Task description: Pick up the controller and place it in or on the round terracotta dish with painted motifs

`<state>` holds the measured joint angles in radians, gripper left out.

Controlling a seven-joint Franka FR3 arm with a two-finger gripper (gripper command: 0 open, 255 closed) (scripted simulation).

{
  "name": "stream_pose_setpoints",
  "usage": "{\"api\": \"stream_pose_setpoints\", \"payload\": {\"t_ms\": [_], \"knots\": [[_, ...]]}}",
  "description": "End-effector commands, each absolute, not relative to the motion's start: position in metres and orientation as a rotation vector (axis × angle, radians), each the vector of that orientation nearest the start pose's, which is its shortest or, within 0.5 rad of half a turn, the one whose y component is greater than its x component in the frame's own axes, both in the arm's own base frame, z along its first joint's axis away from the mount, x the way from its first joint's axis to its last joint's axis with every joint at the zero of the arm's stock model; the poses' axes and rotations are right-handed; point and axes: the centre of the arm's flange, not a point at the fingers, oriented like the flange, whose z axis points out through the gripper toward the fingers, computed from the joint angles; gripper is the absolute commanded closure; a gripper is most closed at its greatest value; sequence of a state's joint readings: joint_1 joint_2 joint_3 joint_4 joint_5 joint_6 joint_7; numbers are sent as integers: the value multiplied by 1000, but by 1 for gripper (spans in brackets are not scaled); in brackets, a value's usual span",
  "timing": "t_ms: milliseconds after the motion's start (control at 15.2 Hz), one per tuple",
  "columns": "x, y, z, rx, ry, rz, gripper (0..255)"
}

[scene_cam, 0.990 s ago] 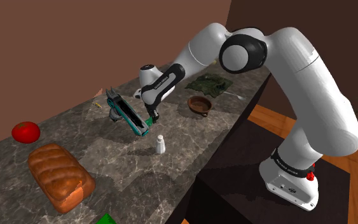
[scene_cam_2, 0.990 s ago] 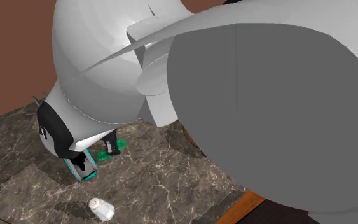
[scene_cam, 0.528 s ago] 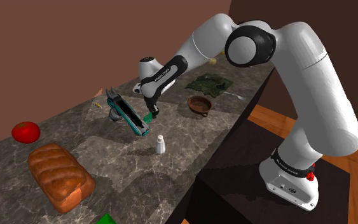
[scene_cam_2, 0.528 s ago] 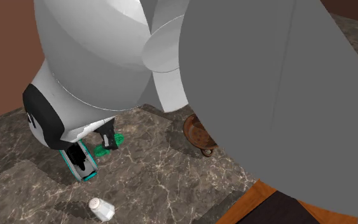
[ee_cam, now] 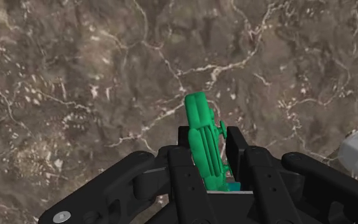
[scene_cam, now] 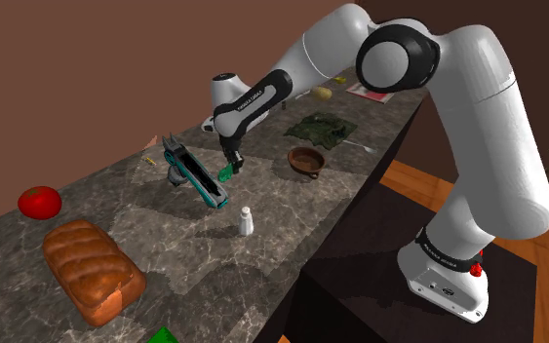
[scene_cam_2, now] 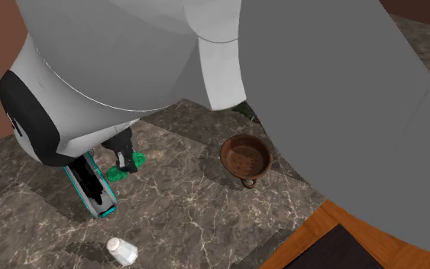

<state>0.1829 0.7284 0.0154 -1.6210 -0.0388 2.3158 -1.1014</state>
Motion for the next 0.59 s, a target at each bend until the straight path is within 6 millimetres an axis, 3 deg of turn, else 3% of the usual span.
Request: {"api": "stream_pose_setpoints", "payload": {"t_ms": [0,198,528], "knots": [[674,133,204,-2480,-1930,60,255],[674,133,218,-2480,-1930,60,255],[654,70,217,-2480,-1930,60,255]]}}
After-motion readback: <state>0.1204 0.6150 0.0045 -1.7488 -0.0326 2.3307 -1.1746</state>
